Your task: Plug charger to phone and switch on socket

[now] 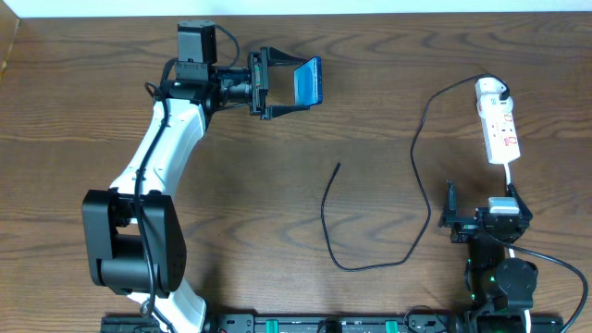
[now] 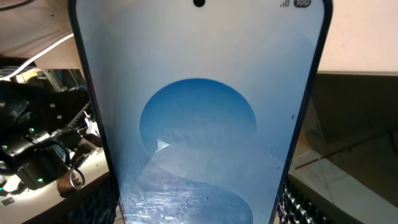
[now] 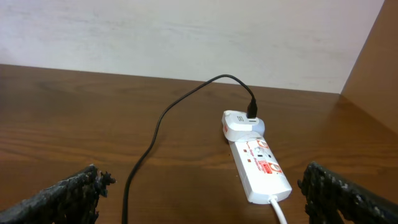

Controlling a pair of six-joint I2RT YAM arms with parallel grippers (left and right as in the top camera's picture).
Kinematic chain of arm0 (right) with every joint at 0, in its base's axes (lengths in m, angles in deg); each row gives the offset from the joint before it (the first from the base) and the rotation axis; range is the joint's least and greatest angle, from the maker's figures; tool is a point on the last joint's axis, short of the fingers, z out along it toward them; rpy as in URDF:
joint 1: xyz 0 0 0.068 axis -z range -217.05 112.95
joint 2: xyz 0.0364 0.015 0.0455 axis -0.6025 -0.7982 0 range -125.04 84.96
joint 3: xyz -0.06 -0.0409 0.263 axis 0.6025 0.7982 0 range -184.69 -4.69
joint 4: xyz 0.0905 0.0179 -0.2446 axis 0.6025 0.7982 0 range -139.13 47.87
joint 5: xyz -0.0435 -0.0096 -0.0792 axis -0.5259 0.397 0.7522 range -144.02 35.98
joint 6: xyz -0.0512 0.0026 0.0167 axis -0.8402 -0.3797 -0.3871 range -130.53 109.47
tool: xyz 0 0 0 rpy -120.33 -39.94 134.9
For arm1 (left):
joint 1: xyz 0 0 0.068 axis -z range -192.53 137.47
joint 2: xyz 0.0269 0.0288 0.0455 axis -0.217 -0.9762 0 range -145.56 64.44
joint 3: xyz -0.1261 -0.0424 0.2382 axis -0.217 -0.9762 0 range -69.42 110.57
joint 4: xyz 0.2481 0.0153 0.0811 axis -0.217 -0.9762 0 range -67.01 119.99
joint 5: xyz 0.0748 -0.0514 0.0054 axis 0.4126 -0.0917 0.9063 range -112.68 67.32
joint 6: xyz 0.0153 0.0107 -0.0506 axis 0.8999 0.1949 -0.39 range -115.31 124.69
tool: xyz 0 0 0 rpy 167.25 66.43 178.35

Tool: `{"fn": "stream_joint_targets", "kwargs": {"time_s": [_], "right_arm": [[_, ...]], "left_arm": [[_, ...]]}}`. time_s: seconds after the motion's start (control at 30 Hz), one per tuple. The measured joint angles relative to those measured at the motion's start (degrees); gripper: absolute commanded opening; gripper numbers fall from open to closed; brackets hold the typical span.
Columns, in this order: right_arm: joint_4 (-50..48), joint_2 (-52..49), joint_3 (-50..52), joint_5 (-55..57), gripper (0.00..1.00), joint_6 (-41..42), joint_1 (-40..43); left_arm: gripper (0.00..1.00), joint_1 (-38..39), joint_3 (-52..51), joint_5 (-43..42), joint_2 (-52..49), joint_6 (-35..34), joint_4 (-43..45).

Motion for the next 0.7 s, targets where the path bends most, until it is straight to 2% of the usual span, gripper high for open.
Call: {"fn": "stream_joint_targets", "kwargs": {"time_s": [0.7], "right_arm": [[0.0, 0.0, 0.0, 0.0, 0.99, 0.0, 0.0]], "left_arm": [[0.07, 0.0, 0.0, -3.2, 0.0, 10.0, 0.0]]}}
